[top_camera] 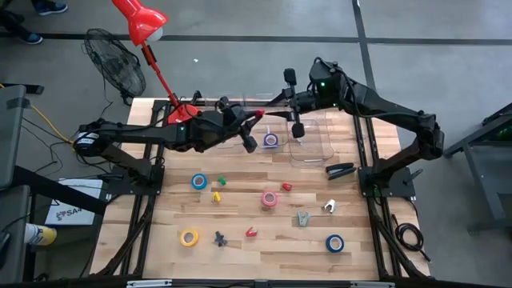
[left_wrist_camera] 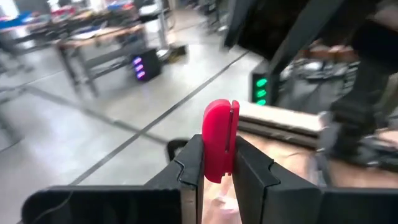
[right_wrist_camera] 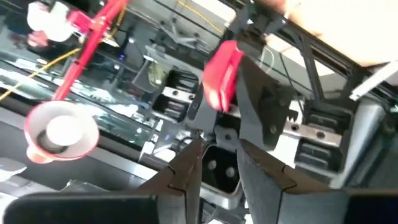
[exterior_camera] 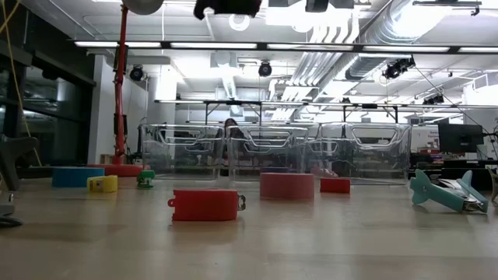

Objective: Pick and place Stapler, Stapler remover, tape
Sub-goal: Put the top right red stapler into the left transparent bin

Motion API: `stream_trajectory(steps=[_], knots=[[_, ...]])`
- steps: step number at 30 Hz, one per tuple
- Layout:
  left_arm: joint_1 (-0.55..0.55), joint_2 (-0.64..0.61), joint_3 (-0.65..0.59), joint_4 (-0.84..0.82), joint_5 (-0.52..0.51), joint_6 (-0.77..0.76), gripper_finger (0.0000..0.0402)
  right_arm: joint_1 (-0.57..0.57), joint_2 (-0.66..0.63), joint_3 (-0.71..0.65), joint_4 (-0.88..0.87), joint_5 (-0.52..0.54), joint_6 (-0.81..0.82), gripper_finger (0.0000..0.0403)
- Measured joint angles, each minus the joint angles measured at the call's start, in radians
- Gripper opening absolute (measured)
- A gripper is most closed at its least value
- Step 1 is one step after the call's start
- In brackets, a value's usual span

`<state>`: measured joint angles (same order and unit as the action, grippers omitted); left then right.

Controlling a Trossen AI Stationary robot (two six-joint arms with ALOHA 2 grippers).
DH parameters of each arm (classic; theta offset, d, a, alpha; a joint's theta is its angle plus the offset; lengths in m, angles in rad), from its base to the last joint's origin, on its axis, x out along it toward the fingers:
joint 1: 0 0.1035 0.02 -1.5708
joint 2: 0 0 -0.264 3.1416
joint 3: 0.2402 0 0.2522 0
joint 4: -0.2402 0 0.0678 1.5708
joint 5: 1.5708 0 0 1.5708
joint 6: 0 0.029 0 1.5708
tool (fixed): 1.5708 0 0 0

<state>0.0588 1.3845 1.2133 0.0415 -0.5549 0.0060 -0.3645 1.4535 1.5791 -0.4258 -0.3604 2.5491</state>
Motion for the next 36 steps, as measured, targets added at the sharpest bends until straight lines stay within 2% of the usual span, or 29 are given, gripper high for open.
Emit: stream_trajectory(steps=[3,5,10,14,19,22,31,36], knots=[[0.002,-0.003,0.000,-0.075,-0.082,-0.050,0.0049,-0.017,-0.007,0.000,0.003,0.010,-0.015,0.0094],[0.021,-0.003,0.000,-0.141,-0.099,-0.097,0.0049,-0.031,-0.009,0.000,0.002,0.010,-0.019,0.0094],[0.097,-0.003,0.000,-0.301,-0.050,-0.250,0.0049,-0.060,-0.009,0.000,0.001,0.011,-0.140,0.0094],[0.179,-0.003,0.000,-0.373,0.023,-0.294,0.0049,-0.080,-0.009,0.000,-0.004,0.016,-0.292,0.0094],[0.292,-0.003,0.000,-0.447,0.169,-0.350,0.0049,-0.095,-0.009,0.000,-0.004,0.021,-0.587,0.0094],[0.345,-0.003,0.000,-0.507,0.237,-0.381,0.0049,-0.096,-0.009,0.000,-0.004,0.061,-0.795,0.0094],[0.462,0.003,0.000,-0.659,0.366,-0.411,0.0049,-0.096,-0.009,0.001,-0.004,0.211,-1.443,0.0094],[0.493,0.039,-0.001,-0.713,0.404,-0.412,0.0049,-0.096,-0.009,0.001,-0.004,0.296,-1.646,0.0094]])
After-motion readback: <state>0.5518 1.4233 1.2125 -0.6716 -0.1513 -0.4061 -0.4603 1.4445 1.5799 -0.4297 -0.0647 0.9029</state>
